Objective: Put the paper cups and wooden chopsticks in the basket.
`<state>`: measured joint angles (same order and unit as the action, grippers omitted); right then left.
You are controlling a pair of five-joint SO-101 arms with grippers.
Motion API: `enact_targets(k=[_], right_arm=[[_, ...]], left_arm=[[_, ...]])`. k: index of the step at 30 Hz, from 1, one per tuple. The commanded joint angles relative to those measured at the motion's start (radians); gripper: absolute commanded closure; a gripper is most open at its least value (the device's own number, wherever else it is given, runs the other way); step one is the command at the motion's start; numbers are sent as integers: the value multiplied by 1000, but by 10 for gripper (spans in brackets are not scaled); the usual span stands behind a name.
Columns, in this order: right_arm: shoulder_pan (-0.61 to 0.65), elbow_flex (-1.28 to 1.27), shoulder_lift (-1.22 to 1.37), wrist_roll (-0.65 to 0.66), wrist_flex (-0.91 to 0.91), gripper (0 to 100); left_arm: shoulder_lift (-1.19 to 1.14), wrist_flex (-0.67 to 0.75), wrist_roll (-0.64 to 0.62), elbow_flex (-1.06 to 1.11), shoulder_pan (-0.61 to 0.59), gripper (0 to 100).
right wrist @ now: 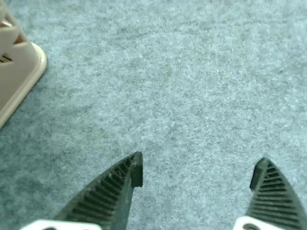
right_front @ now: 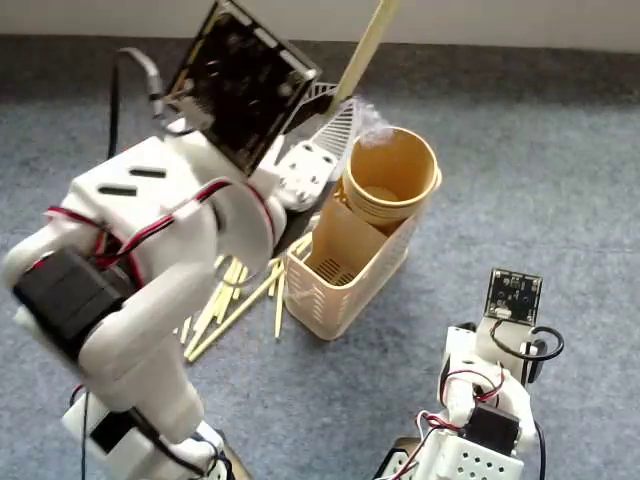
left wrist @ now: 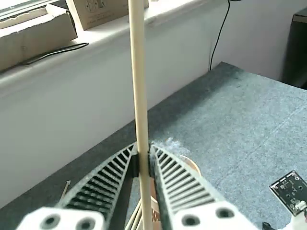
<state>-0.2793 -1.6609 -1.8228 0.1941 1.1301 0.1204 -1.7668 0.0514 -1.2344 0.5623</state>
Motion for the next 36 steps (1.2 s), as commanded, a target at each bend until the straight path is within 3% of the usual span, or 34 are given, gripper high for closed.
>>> enact_targets(k=[1,7,14,19,24,31,36], right_arm=[[-8,-76,-8,11,-22,652],[-7,-74,-8,11,-22,652],[-10,-74,-8,11,-22,652],[-8,-74,-8,11,-22,652],[-7,-74,-8,11,-22,652],[-7,-74,-8,11,-22,652],[-7,-74,-8,11,-22,652]], left_arm=[[249,-2,11,283,-54,996],[711,9,71,831,-90,996],[912,390,51,1383,-82,996],[895,631,37,1466,-54,996],[766,730,37,1471,51,996],[653,973,40,1469,51,996],[582,1008,38,1472,50,996]])
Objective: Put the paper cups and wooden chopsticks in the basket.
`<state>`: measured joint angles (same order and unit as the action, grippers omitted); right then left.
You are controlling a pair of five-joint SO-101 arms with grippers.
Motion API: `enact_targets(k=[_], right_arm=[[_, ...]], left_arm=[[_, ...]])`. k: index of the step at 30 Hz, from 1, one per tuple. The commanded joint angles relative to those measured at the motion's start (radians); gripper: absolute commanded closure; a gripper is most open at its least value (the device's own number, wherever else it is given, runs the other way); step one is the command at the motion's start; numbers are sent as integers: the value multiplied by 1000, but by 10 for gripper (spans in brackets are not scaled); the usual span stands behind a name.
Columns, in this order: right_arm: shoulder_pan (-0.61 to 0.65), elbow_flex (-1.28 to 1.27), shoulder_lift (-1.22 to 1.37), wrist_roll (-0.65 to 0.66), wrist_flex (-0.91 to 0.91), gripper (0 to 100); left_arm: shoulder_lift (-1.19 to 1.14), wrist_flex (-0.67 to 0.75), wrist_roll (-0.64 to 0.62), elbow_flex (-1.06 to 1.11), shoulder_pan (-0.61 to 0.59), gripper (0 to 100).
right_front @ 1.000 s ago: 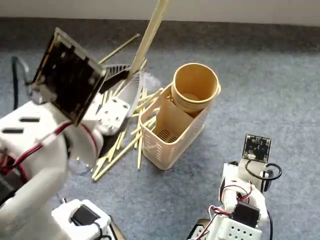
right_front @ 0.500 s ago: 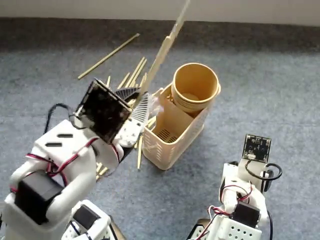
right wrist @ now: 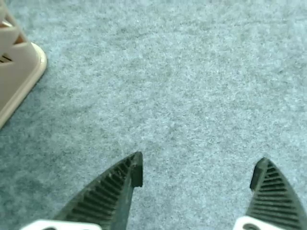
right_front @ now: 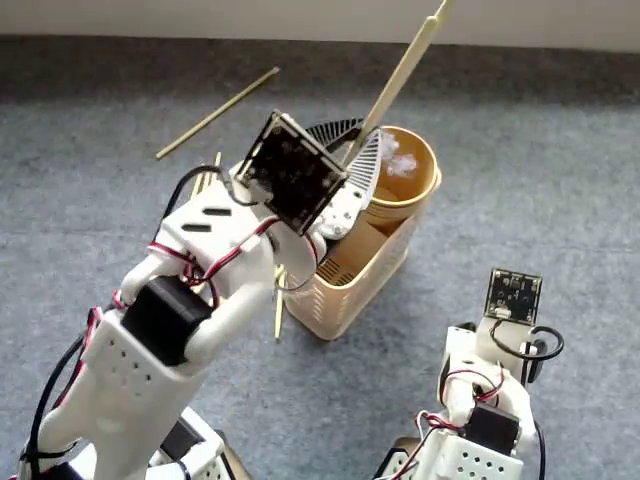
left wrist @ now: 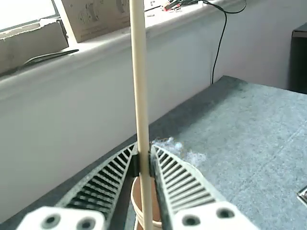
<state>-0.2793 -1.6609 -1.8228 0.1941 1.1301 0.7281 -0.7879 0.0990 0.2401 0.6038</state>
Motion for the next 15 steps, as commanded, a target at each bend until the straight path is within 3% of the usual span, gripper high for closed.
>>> enact_targets(k=[1,15], right_arm=[[-7,-74,-8,11,-22,652],[-7,-74,-8,11,-22,652]], left_arm=[[-39,29,-11,-2,4,996],[-79,92,-15,213,-30,995]])
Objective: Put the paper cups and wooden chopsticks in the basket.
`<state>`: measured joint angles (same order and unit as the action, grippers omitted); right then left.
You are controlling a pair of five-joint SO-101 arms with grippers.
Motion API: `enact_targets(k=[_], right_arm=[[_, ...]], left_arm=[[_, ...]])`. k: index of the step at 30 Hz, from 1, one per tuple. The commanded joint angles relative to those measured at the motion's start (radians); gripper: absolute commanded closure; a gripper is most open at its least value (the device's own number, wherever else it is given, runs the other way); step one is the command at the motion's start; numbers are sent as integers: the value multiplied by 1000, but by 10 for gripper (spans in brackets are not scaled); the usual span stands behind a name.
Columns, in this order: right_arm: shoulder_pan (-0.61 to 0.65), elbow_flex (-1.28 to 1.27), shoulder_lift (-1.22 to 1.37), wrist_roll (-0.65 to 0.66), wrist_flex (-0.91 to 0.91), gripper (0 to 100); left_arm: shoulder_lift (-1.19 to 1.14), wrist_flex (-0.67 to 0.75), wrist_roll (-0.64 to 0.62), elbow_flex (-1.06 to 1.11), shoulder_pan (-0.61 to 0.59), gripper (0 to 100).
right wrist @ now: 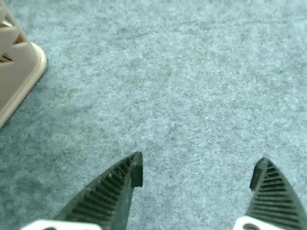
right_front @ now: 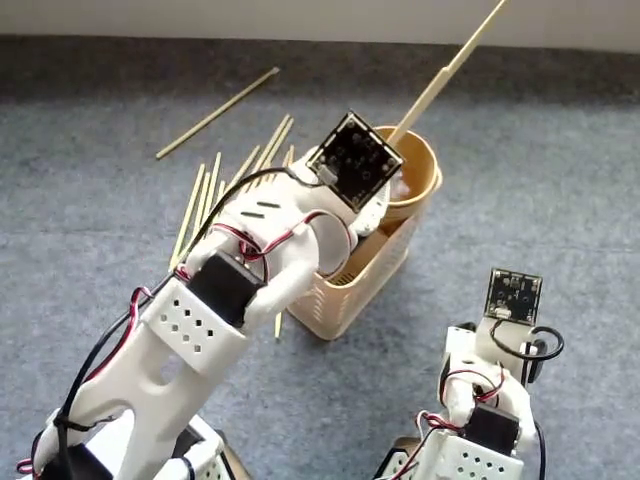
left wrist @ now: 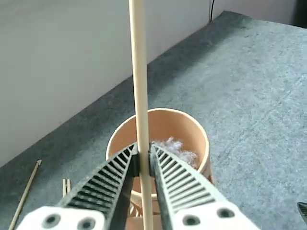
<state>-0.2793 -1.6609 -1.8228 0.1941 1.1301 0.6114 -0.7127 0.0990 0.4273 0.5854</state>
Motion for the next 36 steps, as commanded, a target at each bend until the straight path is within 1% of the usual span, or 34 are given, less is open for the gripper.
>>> enact_targets(k=[1,6,9,11,15,19,23,25,27,31,34,36], right_arm=[[-7,-74,-8,11,-22,652],[-7,-74,-8,11,-22,652],[-7,-74,-8,11,-22,652],[-7,-74,-8,11,-22,652],[-7,-74,-8,11,-22,652],[-8,-74,-8,11,-22,652],[-8,-74,-8,11,-22,652],[-10,-74,-8,11,-22,652],[-10,-74,-8,11,-22,652],[-10,-76,-8,11,-22,652],[-7,-76,-8,11,-22,652],[-7,-76,-8,11,-22,652]], left_arm=[[58,15,-15,41,-12,994],[197,12,-15,104,-18,984],[302,-35,-14,142,-18,922],[366,-83,-14,156,-18,902],[452,-127,-14,208,-18,902],[503,-127,-14,272,-18,899],[539,-127,-12,275,-33,899],[567,-123,-12,268,-97,902],[582,-126,-14,248,-206,902],[584,-126,-14,211,-469,899],[582,-140,-14,226,-616,899],[582,-173,-14,257,-688,899]])
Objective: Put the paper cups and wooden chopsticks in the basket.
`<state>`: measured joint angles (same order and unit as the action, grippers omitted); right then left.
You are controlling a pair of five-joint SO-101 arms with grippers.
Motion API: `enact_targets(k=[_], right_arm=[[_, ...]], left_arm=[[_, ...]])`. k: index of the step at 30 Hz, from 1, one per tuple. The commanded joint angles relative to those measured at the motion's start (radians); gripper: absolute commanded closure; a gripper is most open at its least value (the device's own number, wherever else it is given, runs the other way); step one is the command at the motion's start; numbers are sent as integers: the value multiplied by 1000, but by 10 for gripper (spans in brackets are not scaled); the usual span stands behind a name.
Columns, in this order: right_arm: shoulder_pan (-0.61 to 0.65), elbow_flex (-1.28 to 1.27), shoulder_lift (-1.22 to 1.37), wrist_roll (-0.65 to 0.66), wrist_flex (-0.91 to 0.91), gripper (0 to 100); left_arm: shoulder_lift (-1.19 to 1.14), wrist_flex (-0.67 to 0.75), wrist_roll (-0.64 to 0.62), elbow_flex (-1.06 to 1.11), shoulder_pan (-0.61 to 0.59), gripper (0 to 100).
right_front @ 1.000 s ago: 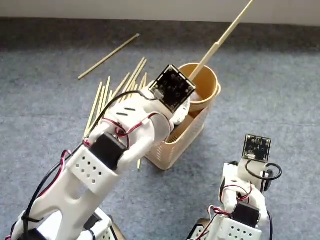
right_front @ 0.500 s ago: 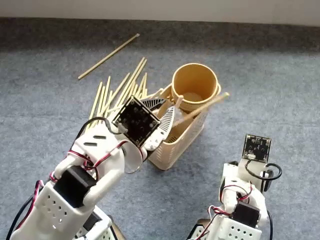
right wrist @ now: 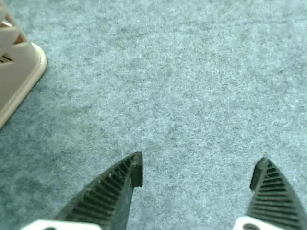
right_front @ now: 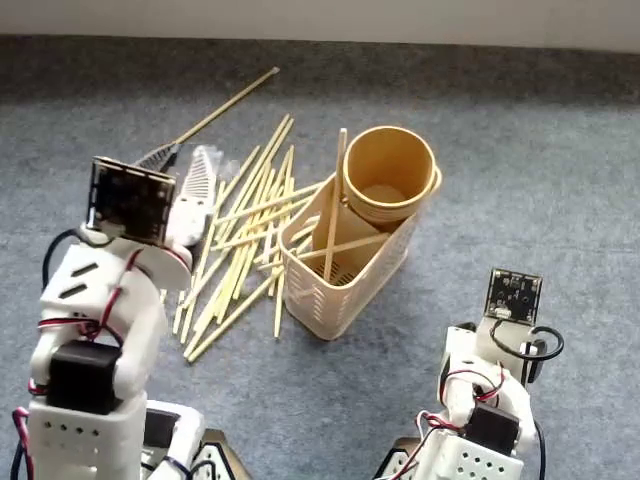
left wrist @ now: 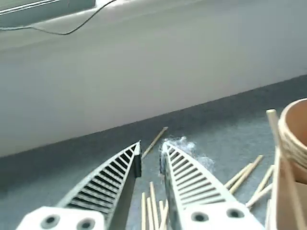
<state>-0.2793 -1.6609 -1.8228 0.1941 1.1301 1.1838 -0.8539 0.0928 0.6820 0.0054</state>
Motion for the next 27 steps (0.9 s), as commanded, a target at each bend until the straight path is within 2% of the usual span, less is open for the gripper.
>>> enact_targets(k=[1,7,13,15,18,21,27], right_arm=[[-7,-76,-8,11,-22,652],[-7,-76,-8,11,-22,652],[-8,-76,-8,11,-21,652],[-10,-76,-8,11,-21,652],[-10,-76,-8,11,-21,652],[-7,-76,-8,11,-21,652],[-7,-76,-8,11,-21,652]], left_arm=[[10,-48,-8,24,-143,899],[10,-86,-3,168,-246,899],[8,-83,0,277,-246,899],[-21,-84,40,278,-245,899],[-162,-140,54,219,-245,898],[-367,-261,54,87,-240,898],[-710,-474,57,-125,-101,902]])
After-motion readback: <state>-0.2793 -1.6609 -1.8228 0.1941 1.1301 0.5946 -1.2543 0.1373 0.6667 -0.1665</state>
